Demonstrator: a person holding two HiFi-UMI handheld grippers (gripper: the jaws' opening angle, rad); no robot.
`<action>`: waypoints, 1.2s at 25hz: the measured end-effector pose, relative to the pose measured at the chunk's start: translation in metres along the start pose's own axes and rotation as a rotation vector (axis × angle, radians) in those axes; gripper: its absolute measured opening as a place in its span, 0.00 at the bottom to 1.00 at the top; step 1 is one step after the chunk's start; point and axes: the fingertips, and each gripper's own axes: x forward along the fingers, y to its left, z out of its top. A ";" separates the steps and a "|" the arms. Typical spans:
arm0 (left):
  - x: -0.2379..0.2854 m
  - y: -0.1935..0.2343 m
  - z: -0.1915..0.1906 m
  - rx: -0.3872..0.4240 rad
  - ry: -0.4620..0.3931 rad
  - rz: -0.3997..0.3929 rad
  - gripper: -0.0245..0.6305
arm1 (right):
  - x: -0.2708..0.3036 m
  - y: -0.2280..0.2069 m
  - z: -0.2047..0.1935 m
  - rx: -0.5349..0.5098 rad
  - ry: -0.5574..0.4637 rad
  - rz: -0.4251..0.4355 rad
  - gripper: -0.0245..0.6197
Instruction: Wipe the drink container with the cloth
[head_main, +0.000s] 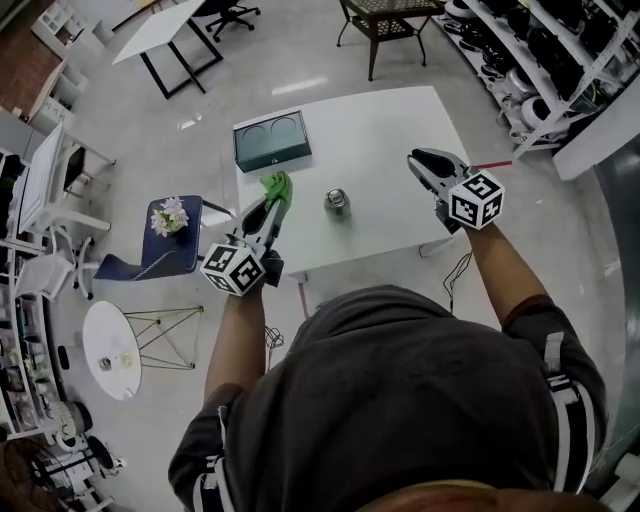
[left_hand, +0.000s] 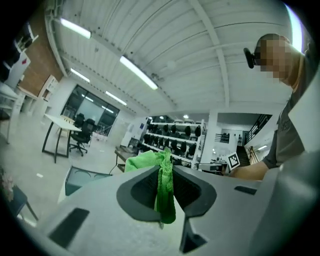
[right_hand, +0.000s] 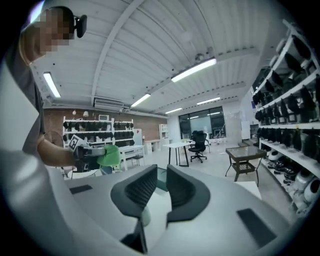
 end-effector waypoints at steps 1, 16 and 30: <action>-0.002 -0.003 0.009 0.015 -0.021 0.004 0.11 | -0.006 -0.004 0.007 0.014 -0.022 -0.024 0.09; -0.018 -0.016 0.031 0.051 -0.087 0.071 0.11 | -0.040 -0.030 0.009 0.066 -0.002 -0.167 0.02; -0.020 -0.016 0.037 0.058 -0.093 0.065 0.11 | -0.026 -0.021 0.013 -0.009 0.041 -0.143 0.02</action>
